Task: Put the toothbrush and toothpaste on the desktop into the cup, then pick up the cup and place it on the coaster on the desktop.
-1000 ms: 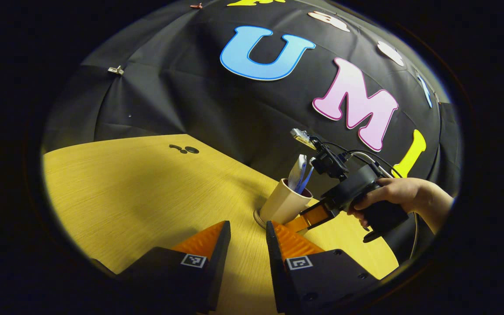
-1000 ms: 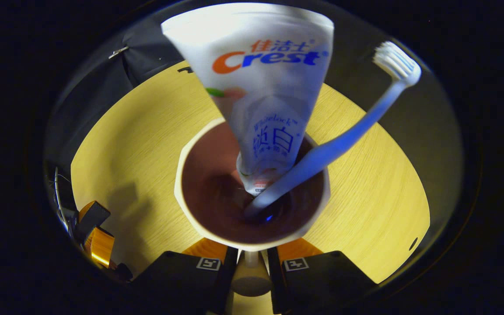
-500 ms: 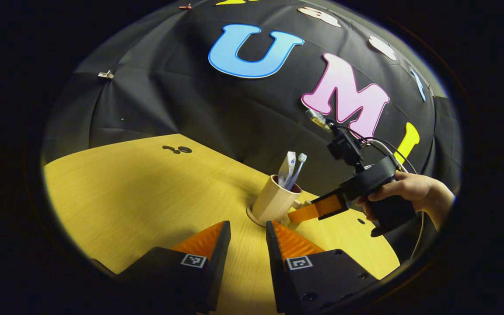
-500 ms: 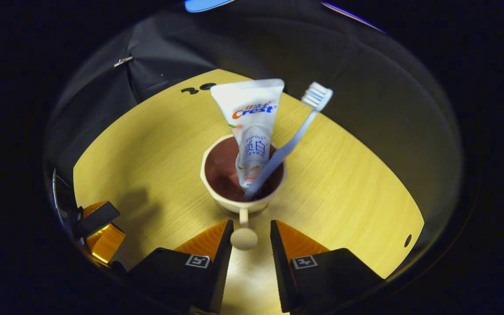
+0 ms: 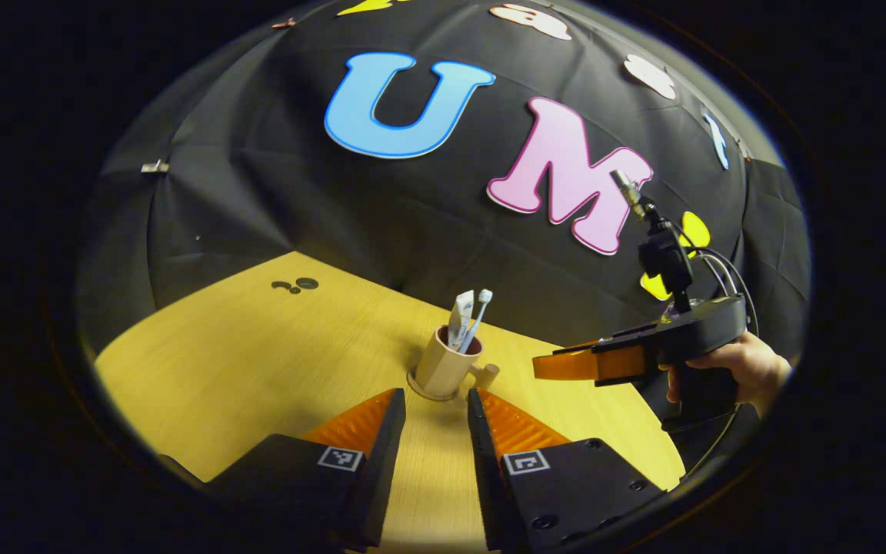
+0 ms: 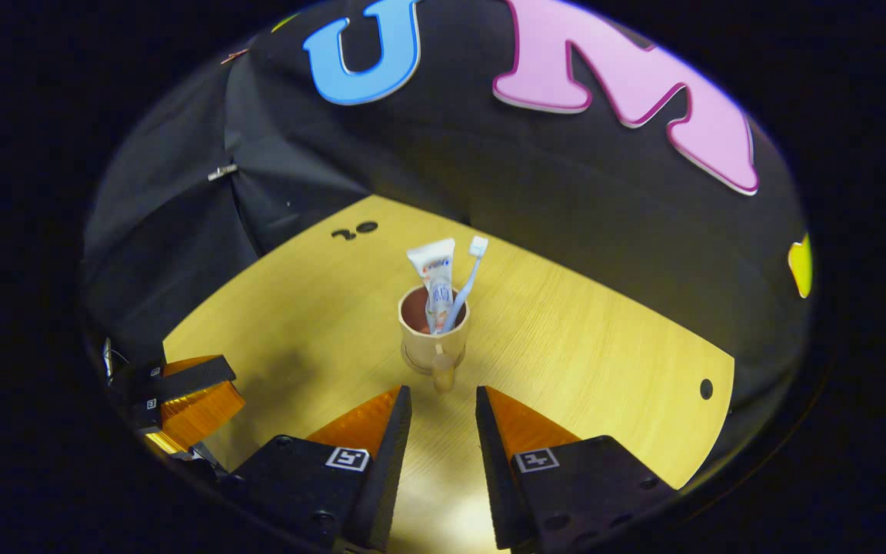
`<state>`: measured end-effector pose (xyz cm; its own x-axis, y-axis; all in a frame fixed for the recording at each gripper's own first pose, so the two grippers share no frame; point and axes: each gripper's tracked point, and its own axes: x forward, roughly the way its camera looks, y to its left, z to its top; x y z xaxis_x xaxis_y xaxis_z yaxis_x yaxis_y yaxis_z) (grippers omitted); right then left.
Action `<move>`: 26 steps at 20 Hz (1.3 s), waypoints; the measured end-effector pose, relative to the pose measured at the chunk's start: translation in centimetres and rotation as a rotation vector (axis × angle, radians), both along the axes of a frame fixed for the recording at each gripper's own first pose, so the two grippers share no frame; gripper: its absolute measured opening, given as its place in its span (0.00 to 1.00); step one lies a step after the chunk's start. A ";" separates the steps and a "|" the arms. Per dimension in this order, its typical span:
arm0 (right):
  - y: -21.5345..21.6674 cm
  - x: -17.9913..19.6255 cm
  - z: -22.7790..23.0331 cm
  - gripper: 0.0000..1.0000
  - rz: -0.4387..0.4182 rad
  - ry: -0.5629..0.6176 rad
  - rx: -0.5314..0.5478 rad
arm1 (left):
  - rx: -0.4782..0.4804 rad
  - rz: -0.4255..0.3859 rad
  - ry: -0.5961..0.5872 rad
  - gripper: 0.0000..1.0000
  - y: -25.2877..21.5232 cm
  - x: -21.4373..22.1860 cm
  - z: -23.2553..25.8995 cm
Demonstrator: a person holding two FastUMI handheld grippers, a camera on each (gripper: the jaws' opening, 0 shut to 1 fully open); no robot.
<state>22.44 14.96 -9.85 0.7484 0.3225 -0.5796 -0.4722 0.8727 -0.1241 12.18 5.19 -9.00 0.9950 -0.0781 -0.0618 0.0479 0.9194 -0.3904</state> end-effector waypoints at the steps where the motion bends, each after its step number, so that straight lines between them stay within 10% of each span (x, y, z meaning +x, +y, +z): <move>1: 0.1 -1.1 1.9 0.55 0.001 -0.034 0.028 | 0.012 -0.010 -0.001 0.52 -0.2 -0.8 1.1; 14: -4.1 -14.6 14.6 0.55 -0.097 -0.328 0.237 | 0.193 -0.129 -0.089 0.52 -4.9 -9.0 11.0; 26: -6.1 -21.4 18.9 0.59 -0.102 -0.503 0.278 | 0.321 -0.184 -0.233 0.75 -9.5 -16.3 14.4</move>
<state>1.00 8.90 9.06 0.9451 0.3231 -0.0491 -0.3259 0.9427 -0.0711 -4.07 -4.33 5.40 0.9566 -0.2687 0.1126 0.2751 0.9603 -0.0453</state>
